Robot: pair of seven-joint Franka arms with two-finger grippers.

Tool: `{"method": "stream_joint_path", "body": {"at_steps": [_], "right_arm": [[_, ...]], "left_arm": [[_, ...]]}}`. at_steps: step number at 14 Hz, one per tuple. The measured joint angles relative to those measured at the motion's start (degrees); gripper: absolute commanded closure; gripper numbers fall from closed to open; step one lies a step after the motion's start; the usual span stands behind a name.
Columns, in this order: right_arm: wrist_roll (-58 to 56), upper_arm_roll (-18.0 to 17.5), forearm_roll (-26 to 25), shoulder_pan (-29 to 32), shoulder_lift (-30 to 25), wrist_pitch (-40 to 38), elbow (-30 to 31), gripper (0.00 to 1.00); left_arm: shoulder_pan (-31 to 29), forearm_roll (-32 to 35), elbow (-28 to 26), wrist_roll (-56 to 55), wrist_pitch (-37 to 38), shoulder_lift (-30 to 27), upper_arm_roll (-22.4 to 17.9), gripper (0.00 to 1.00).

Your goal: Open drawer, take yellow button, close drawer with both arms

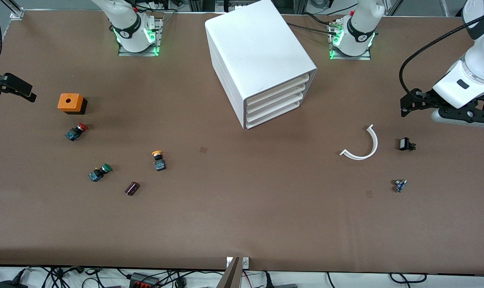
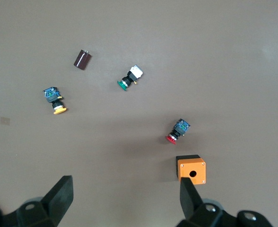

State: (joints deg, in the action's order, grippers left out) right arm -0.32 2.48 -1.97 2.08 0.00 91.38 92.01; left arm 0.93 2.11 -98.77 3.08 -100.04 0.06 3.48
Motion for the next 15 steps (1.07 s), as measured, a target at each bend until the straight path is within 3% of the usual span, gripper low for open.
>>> {"method": "stream_joint_path", "body": {"at_steps": [15], "right_arm": [[-0.8, -0.2, 0.2, 0.0, 0.0, 0.0, 0.3, 0.00]], "left_arm": [[-0.1, 0.0, 0.0, 0.0, 0.2, -0.4, 0.2, 0.00]]}}
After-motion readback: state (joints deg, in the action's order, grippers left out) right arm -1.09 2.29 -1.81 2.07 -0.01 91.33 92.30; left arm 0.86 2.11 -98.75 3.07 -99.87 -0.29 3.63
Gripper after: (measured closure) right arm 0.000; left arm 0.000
